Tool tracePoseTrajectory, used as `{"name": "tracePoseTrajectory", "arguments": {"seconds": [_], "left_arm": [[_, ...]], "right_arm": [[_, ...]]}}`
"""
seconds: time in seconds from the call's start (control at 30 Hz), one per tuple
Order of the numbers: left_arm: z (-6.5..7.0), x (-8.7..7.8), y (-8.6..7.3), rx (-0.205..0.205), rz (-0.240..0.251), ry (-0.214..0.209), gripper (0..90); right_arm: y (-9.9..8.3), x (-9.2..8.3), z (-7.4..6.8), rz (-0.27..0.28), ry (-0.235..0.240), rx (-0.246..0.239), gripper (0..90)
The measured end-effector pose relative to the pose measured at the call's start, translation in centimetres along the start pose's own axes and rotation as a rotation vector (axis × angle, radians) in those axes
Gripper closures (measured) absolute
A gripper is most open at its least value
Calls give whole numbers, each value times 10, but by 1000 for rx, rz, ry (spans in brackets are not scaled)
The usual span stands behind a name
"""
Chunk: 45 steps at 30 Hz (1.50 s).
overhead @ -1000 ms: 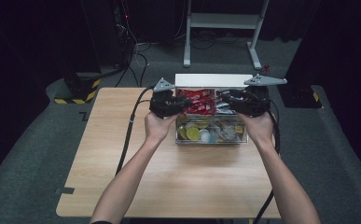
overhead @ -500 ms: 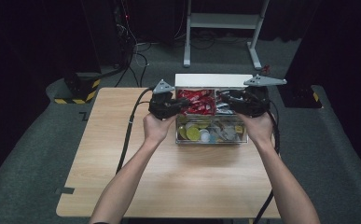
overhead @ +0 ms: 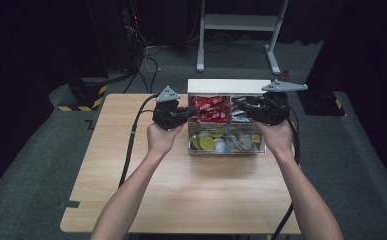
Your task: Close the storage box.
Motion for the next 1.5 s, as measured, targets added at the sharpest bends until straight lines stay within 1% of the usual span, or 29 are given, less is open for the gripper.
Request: {"name": "tracePoseTrajectory", "arguments": {"seconds": [0.3,0.43,0.53,0.63,0.7,0.77,1.0,1.2,1.3,1.33,1.5], "left_arm": [[-6,-15,-4,-29,28,-13,864],[-7,-20,-5,-26,28,-17,865],[-6,-23,-6,-28,31,-29,866],[-6,-25,-7,-40,32,-48,866],[-6,-27,-7,-37,34,-51,865],[-6,-29,-7,-43,43,-53,865],[-8,-36,-10,-36,39,-50,865],[-13,-42,-13,-46,47,-44,866],[-13,-45,-14,-40,51,-46,867],[-11,-48,-13,-32,54,-45,867],[-10,-52,-13,-24,63,-43,867]], "right_arm": [[-1,0,1,-2,1,0,572],[-1,0,1,-2,-2,1,571],[-1,1,1,-5,-3,1,571],[-1,1,0,-4,-4,4,568],[-1,1,0,-5,-5,3,568],[-1,1,0,-4,-4,6,567],[-1,0,0,-3,-2,8,567],[-1,0,0,-5,-2,7,567],[-1,0,0,-5,-4,6,567],[-1,1,0,-3,-4,7,567],[-1,1,0,-4,-6,4,567]]}}
Point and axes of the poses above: each handheld gripper's, and its own axes: x roughly forward along the jaws, y roughly out of its top, z roughly to its right, the point moved 8 cm from there along x, roughly forward along the jaws
